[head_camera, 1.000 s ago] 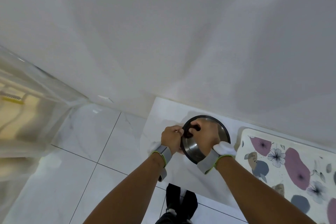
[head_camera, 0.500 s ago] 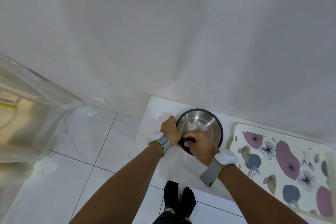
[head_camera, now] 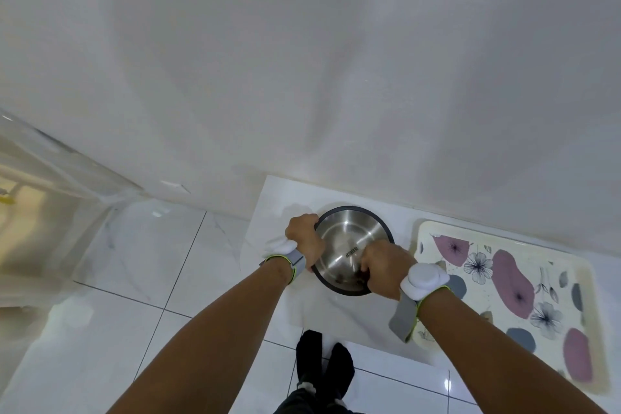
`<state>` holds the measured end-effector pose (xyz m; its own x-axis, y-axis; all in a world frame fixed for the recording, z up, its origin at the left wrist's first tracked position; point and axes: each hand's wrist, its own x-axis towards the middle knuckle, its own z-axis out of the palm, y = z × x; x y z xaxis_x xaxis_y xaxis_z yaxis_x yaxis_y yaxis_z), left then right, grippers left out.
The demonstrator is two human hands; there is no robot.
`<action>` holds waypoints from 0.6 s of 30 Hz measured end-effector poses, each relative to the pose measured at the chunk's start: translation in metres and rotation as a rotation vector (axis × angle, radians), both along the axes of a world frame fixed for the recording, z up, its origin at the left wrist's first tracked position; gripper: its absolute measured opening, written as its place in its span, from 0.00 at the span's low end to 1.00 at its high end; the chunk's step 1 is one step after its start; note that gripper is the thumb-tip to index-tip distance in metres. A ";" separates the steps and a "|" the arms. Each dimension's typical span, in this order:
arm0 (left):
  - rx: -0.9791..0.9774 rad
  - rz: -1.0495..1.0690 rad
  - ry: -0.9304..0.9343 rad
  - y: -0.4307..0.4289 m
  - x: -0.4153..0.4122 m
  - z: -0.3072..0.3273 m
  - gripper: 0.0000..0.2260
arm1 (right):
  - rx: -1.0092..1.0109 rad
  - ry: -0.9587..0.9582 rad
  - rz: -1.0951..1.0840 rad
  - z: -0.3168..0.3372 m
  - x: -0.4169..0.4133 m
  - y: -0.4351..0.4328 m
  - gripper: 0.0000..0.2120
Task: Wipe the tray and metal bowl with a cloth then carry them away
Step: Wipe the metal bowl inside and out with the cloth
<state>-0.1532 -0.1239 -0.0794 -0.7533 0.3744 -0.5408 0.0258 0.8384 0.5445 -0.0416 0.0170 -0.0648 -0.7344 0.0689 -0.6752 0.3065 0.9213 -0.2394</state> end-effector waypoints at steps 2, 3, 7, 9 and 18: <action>-0.022 -0.035 0.033 -0.001 0.001 0.000 0.09 | 0.108 0.029 0.024 0.005 -0.006 0.002 0.02; -0.025 -0.048 0.058 -0.002 0.002 0.000 0.08 | 0.168 0.060 0.039 0.005 -0.008 0.002 0.03; -0.038 -0.041 0.086 -0.006 0.006 0.000 0.07 | 0.213 0.174 -0.017 -0.004 -0.018 0.008 0.07; -0.036 -0.042 0.085 -0.006 0.009 0.001 0.08 | 0.125 0.255 -0.116 -0.014 -0.026 0.007 0.07; -0.006 0.030 0.088 -0.010 0.012 0.002 0.10 | -0.227 0.496 -0.254 -0.023 -0.019 -0.024 0.13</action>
<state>-0.1407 -0.1338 -0.0770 -0.8090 0.3473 -0.4742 0.0479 0.8430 0.5358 -0.0603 -0.0073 -0.0876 -0.9452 0.1776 -0.2741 0.3114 0.7430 -0.5924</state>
